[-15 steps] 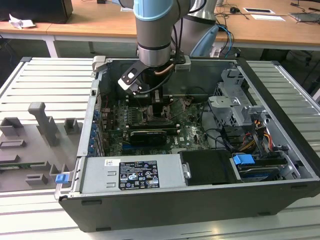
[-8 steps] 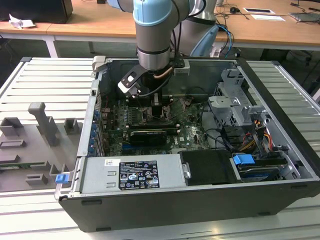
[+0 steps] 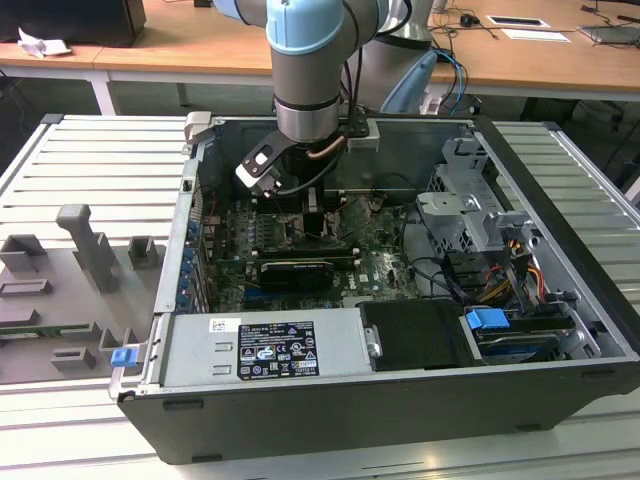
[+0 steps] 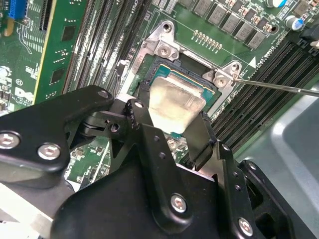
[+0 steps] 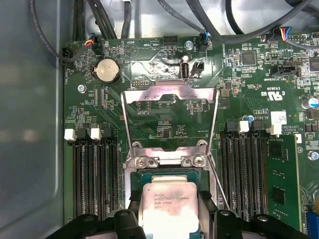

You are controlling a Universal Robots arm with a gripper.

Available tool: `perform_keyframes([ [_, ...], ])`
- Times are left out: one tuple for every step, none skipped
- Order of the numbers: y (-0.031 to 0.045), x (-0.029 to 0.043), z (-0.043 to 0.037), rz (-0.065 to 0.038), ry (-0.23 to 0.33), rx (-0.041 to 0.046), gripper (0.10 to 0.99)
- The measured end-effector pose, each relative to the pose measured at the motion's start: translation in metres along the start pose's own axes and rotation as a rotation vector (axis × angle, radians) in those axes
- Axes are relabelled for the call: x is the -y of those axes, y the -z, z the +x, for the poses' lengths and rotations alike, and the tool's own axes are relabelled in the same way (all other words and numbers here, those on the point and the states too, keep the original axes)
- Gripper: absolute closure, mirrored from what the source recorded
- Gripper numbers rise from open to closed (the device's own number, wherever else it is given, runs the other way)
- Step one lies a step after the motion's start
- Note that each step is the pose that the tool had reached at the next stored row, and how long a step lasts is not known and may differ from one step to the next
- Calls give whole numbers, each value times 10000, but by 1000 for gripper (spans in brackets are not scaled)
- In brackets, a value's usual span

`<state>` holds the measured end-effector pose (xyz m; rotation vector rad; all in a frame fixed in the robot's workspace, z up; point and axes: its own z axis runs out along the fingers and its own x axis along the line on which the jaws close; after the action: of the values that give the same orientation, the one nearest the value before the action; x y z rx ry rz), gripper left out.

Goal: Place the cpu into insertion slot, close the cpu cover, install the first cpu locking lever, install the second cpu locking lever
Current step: 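Place the cpu into insertion slot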

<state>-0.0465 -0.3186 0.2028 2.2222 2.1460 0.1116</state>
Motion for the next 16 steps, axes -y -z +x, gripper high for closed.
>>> perform_keyframes([
  [0,0,0,0,0,1,557],
  [-1,0,0,-1,1,2,557],
  [-1,0,0,-1,1,4,557],
  [-2,0,0,-1,1,10,545],
  [-3,0,0,0,1,11,482],
  [-3,0,1,-2,1,9,482],
  [-3,0,1,-3,1,7,482],
  [1,5,0,-1,-2,11,482],
  [8,12,0,0,-1,13,482],
  [18,14,0,-1,1,11,482],
  [35,15,0,-2,1,10,482],
  [78,19,1,-1,1,11,482],
  [94,31,1,-2,1,9,482],
  [96,46,0,-3,1,9,482],
  [98,62,-1,-2,1,10,482],
  [99,78,-1,-3,2,10,482],
])
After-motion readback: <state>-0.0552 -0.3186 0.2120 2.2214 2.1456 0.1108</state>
